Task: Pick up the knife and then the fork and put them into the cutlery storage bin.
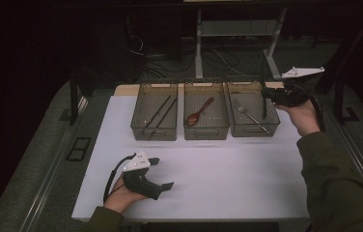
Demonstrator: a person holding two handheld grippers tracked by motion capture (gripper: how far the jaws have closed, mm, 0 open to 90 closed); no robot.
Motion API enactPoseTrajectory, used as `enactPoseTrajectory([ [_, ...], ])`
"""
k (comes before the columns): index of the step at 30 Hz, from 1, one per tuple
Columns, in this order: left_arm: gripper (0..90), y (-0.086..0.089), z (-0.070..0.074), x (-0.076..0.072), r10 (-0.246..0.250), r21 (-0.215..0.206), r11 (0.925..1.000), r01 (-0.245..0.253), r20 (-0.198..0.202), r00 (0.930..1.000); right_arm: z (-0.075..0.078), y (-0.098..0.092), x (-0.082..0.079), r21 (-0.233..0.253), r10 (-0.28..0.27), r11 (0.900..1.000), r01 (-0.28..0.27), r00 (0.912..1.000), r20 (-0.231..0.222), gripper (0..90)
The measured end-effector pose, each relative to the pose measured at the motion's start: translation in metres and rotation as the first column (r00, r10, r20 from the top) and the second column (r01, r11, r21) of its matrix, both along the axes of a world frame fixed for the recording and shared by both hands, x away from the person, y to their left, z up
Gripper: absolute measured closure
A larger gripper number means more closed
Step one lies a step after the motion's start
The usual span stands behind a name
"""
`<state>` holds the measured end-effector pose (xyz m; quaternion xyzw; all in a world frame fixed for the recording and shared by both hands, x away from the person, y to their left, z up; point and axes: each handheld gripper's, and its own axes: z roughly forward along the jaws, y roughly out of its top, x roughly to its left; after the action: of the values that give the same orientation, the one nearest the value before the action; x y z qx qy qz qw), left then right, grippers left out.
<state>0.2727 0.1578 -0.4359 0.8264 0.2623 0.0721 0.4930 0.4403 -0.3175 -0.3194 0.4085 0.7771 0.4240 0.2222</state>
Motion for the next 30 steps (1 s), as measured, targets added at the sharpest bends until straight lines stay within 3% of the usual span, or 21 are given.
enactPoseTrajectory([
  [7,0.0,0.001,0.0,-0.001,-0.001,0.0,1.0,0.001,0.0,1.0,-0.019,0.003,0.023,-0.095,-0.009,0.995,0.001,0.9964,-0.085,78.8],
  [13,0.0,0.001,0.0,-0.001,0.001,-0.003,1.0,-0.001,0.001,1.0,-0.039,0.002,0.034,-0.167,-0.037,0.986,0.008,0.9844,-0.172,78.7],
  [18,0.0,0.001,0.0,-0.001,-0.004,0.003,1.0,0.004,0.0,1.0,-0.051,0.0,0.04,-0.194,-0.052,0.981,0.005,0.9701,-0.237,78.7],
  [30,0.0,0.002,0.0,-0.002,-0.005,0.0,1.0,0.005,0.0,1.0,-0.069,0.004,0.048,-0.235,-0.074,0.972,-0.003,0.9459,-0.316,77.9],
])
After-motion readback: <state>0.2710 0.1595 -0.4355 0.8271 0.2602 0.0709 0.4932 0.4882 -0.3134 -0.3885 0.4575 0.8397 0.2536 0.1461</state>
